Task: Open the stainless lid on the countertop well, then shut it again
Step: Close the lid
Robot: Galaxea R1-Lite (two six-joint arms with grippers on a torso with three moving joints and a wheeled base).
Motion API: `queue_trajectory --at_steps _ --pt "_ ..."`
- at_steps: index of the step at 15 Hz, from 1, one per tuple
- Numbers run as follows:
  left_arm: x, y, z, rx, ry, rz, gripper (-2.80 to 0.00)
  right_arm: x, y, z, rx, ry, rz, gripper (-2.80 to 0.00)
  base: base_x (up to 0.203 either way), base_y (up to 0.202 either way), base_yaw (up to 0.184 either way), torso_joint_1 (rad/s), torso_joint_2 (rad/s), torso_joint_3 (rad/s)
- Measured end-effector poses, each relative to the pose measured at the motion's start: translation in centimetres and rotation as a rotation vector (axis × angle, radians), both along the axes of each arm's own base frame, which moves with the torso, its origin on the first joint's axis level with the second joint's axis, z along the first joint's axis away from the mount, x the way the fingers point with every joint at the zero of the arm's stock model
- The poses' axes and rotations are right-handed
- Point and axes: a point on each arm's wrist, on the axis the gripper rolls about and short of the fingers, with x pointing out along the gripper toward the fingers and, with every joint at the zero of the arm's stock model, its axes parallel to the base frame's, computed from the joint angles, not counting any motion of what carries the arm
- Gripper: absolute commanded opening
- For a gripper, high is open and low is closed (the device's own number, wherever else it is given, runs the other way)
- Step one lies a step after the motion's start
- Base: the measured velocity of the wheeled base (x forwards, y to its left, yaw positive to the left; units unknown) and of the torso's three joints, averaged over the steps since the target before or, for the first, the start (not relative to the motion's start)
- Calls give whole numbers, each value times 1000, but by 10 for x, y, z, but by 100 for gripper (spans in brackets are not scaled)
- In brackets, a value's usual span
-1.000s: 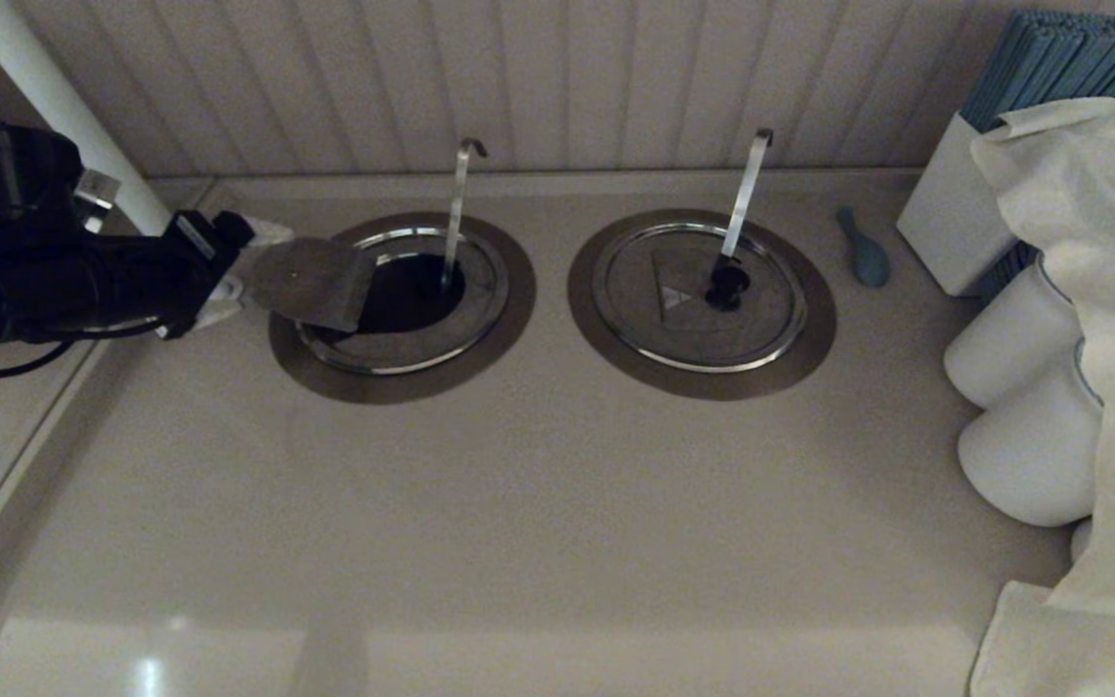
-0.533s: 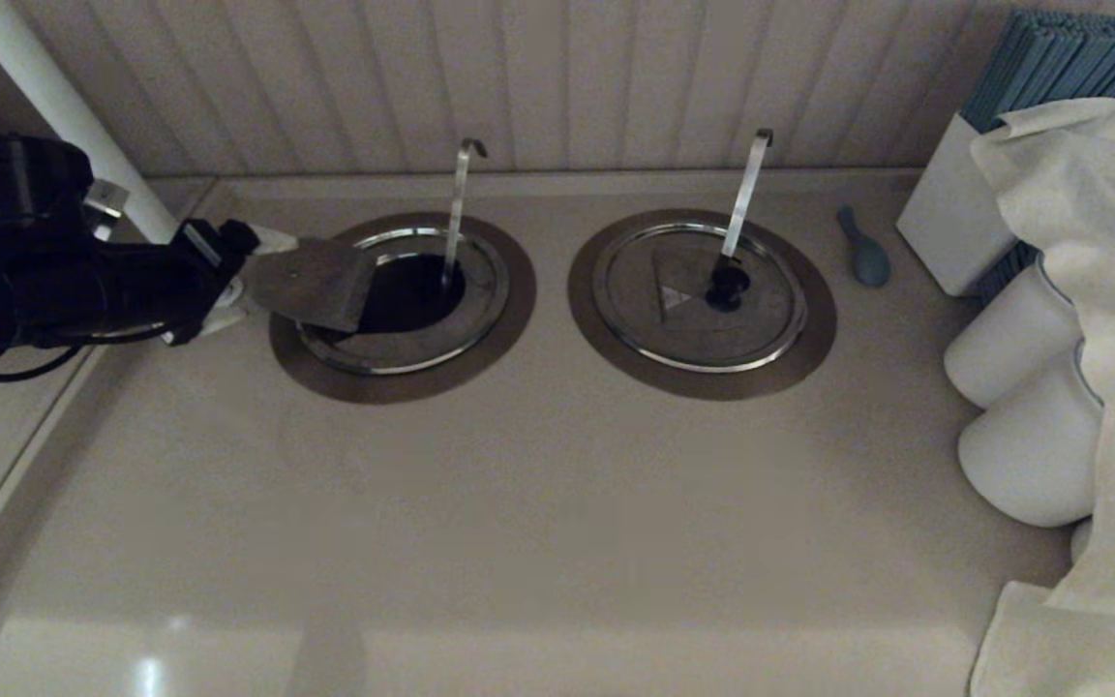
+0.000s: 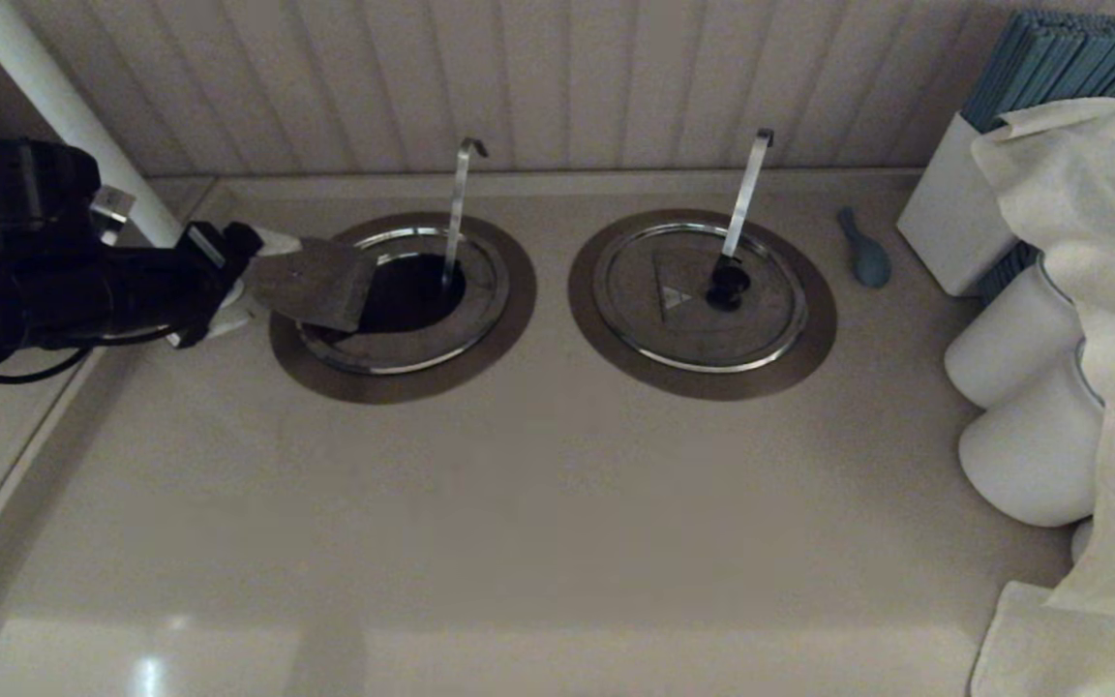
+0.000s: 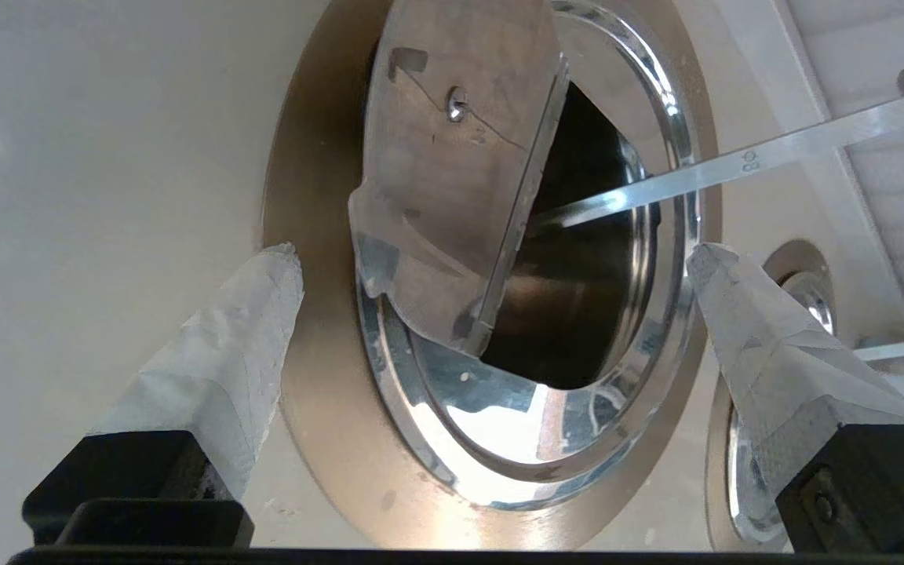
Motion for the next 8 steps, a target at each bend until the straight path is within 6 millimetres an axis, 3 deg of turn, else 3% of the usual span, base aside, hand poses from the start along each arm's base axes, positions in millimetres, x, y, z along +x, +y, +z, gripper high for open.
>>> queue_trajectory --at_steps 8 --pt "5 -8 3 -19 -90 -20 0 0 0 0 0 0 0 -280 0 0 0 0 0 0"
